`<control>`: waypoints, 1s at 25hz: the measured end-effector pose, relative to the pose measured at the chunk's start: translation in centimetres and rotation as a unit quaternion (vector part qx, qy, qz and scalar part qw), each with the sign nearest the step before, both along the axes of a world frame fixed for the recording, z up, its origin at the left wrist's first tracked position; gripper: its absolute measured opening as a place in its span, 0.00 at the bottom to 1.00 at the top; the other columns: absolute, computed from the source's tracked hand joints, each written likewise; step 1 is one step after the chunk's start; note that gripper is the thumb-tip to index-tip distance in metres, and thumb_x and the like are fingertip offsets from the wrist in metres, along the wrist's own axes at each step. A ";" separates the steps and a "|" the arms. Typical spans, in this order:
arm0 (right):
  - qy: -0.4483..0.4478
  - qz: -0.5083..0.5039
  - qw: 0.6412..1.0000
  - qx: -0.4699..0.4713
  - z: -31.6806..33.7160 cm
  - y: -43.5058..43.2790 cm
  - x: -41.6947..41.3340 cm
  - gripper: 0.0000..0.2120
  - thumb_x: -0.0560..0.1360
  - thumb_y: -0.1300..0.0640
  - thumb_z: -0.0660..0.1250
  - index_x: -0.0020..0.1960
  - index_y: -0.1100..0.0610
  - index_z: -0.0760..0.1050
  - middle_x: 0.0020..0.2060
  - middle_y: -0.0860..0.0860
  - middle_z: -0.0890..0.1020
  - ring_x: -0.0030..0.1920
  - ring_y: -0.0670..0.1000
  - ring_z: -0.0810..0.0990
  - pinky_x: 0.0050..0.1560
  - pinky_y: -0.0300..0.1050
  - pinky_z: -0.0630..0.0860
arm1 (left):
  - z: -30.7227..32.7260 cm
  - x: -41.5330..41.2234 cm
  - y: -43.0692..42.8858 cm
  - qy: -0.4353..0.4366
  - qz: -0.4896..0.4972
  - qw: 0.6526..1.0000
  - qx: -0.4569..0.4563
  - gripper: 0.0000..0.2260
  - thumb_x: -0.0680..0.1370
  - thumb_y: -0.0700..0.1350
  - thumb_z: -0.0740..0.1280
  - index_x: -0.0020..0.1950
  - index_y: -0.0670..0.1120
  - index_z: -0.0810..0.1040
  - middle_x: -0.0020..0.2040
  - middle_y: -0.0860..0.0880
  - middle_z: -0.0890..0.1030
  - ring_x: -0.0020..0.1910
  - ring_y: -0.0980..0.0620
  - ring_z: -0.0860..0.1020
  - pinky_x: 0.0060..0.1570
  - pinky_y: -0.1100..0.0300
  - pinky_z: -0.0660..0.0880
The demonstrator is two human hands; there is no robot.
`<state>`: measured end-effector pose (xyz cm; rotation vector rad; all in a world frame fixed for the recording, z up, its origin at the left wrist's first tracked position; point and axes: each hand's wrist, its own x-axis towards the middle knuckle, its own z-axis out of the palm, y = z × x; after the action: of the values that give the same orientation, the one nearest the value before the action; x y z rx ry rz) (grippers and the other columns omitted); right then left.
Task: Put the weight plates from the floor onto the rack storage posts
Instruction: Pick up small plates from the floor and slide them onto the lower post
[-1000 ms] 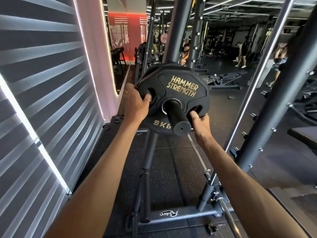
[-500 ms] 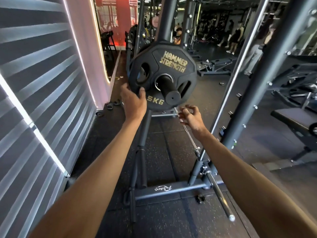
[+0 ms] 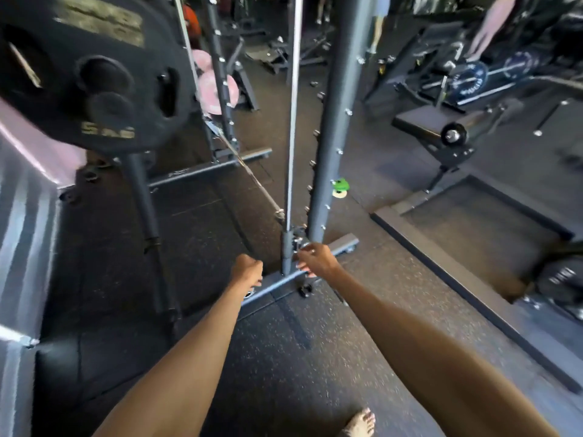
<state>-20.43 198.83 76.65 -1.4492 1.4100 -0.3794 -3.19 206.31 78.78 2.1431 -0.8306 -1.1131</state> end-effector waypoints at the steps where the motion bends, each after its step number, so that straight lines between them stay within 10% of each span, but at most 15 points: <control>1: 0.016 -0.012 1.000 0.018 -3.0 -0.9 -2.7 0.05 0.74 0.54 0.65 0.41 0.53 0.77 0.36 0.57 0.84 0.37 0.54 0.82 0.42 0.51 0.80 | -1.3 -2.4 -1.2 0.002 -0.024 1.000 0.017 0.09 0.79 0.41 0.59 0.40 0.43 0.74 0.43 0.38 0.83 0.32 0.44 0.80 0.34 0.57 0.77; 12: 0.066 -0.118 0.983 0.123 -8.5 -4.1 -26.9 0.10 0.76 0.59 0.62 0.36 0.51 0.72 0.46 0.60 0.86 0.48 0.59 0.85 0.52 0.56 0.82 | -10.2 -27.6 -13.6 -0.002 -0.282 0.947 0.156 0.09 0.82 0.45 0.58 0.44 0.46 0.73 0.34 0.47 0.78 0.28 0.52 0.77 0.32 0.60 0.75; 25: 0.158 -0.075 0.968 0.178 -15.0 -21.6 -38.6 0.16 0.79 0.59 0.59 0.62 0.67 0.74 0.56 0.64 0.82 0.56 0.63 0.81 0.58 0.57 0.79 | -17.3 -37.4 -31.8 -0.002 -0.357 0.907 0.225 0.06 0.82 0.44 0.58 0.55 0.45 0.71 0.46 0.43 0.82 0.32 0.52 0.79 0.38 0.58 0.77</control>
<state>-59.04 177.20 61.67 -1.1433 1.7483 0.0206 -40.62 174.52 61.46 2.2421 -1.5639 -1.8067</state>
